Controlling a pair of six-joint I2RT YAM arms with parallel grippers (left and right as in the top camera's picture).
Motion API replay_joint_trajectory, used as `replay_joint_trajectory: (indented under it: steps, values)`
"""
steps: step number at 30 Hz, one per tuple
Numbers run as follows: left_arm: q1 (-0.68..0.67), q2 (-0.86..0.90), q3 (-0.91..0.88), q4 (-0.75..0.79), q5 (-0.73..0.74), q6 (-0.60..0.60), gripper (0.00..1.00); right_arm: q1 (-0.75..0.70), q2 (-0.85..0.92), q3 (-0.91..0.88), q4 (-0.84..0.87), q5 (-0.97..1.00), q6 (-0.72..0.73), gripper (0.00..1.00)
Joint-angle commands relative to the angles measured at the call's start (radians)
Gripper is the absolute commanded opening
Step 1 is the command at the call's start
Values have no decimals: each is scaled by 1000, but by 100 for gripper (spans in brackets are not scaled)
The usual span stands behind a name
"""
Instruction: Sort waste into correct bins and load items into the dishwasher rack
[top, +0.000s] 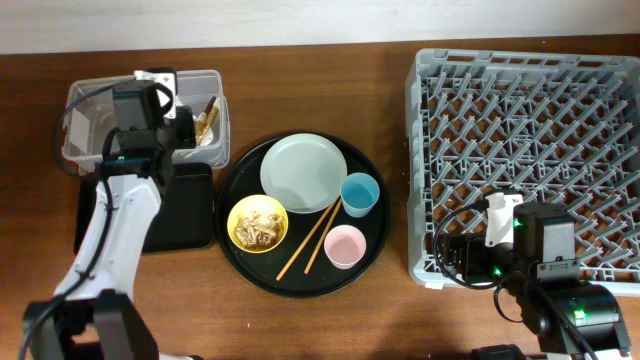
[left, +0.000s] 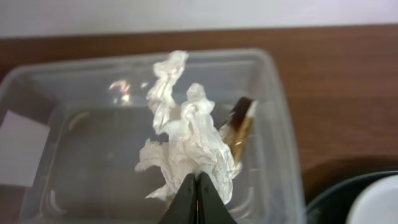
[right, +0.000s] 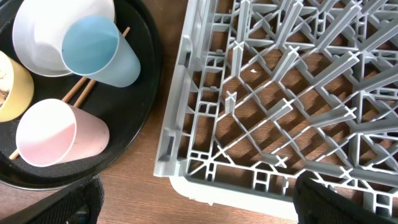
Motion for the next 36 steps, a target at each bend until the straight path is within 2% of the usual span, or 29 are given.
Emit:
replay_joint_trajectory:
  steps: [1, 2, 7, 10, 12, 14, 15, 17, 23, 28, 32, 36]
  values:
    - [27, 42, 12, 13, -7, 6, 36, 5, -3, 22, 3, -5, 6, 98]
    - [27, 41, 13, 14, -7, 6, 47, 5, -3, 22, 3, -5, 6, 98]
    - [4, -13, 17, -25, -7, 5, 54, 5, -3, 22, 3, -5, 6, 98]
    - [-60, -64, 17, -145, 8, -39, 55, 5, -3, 22, 3, -5, 6, 98]
    - [-129, -75, 17, -248, 34, -45, 63, 5, -3, 22, 3, -5, 6, 98]
    - [-215, -74, 16, -366, 64, -45, 67, 5, -3, 22, 3, -5, 6, 98]
    - [-246, -74, 15, -400, 75, -49, 73, 5, -3, 22, 3, -5, 7, 98]
    - [-336, -74, 12, -480, 84, -75, 99, 5, -3, 22, 3, -5, 7, 98]
    - [-497, -74, -70, -492, 99, -196, 99, 5, -3, 22, 2, -5, 7, 98]
    - [-568, -74, -173, -459, 99, -206, 78, 5, -3, 22, 2, -5, 7, 98]
    - [-602, -74, -230, -432, 103, -206, 56, 5, -3, 22, 2, -5, 6, 98]
    - [-615, -74, -275, -404, 103, -206, 56, 5, -3, 22, 2, -5, 7, 98]
